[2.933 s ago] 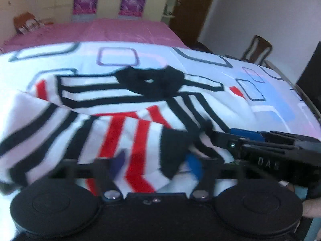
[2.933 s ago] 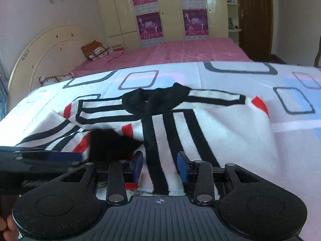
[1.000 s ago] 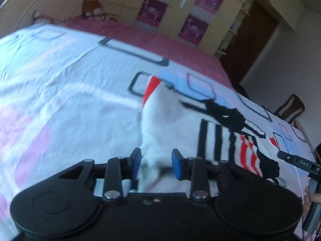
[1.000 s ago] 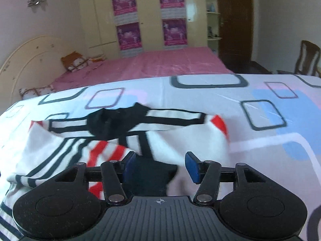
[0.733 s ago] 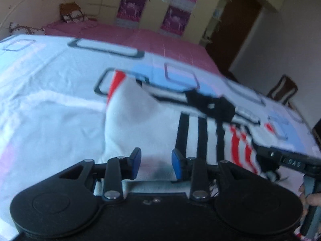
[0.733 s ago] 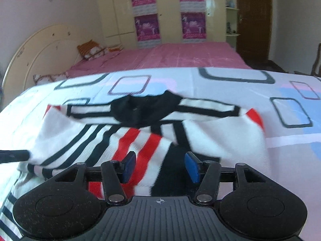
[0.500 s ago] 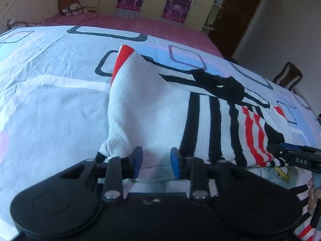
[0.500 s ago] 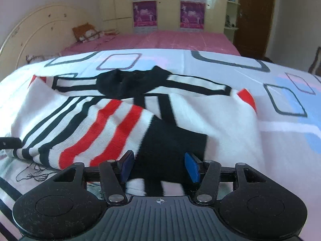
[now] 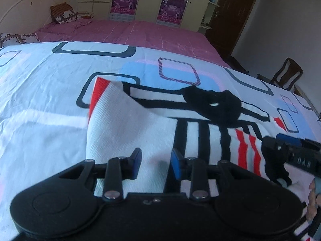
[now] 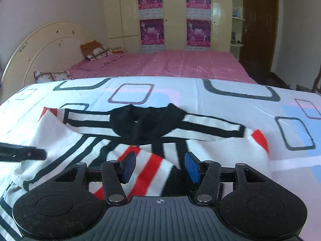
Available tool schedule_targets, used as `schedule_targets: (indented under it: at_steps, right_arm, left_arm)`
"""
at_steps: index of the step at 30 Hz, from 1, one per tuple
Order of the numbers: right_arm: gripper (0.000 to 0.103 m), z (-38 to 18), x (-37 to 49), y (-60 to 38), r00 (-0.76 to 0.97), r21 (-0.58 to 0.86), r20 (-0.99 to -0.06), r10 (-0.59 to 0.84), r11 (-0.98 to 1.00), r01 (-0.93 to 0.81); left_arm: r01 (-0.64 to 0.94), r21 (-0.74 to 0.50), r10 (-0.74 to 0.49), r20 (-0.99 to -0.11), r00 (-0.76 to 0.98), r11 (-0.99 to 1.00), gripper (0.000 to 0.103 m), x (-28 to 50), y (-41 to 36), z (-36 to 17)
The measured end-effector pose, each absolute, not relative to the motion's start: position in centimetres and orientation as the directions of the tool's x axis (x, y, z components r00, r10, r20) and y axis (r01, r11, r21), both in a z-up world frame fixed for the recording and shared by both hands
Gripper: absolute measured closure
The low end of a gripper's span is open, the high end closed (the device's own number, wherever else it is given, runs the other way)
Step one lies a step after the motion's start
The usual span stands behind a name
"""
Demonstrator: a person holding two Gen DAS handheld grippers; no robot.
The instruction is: Fold small clothes
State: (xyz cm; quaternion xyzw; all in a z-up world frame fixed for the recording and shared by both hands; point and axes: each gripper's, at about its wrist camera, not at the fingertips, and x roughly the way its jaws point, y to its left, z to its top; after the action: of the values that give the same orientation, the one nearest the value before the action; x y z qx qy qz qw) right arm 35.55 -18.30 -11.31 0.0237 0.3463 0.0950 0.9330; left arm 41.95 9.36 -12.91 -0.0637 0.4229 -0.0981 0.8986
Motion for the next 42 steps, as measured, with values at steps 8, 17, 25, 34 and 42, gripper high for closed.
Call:
schedule_targets:
  at_steps: [8,17,25,34,42]
  right_arm:
    - [0.061,-12.2,36.7,-16.3,0.732,0.098,-0.642,0.226,0.972,-0.214]
    - [0.064,-14.0,38.2,-15.3,0.705,0.068,-0.673,0.222,0.968,-0.240]
    - [0.064,-14.9,38.5,-16.9,0.712,0.040,-0.678,0.182,0.977,-0.212]
    - [0.064,-13.9,37.7,-19.5,0.720,0.041,-0.678,0.149,0.985,-0.166]
    - [0.064,-12.5,34.9,-23.1,0.728,0.067,-0.672,0.137,0.990,-0.125]
  left_arm:
    - [0.090,-0.203,-0.214,-0.754,0.621,0.975,0.071,44.8,9.7,-14.0]
    - [0.027,-0.205,-0.173,-0.741,0.649,0.978,0.074,47.5,11.5,-15.1]
    - [0.006,-0.194,-0.148,-0.728,0.669,0.981,0.077,47.6,11.9,-15.2]
    - [0.023,-0.157,-0.133,-0.743,0.656,0.987,0.071,47.5,11.5,-15.0]
    - [0.039,-0.161,-0.145,-0.731,0.667,0.986,0.066,45.2,11.5,-13.5]
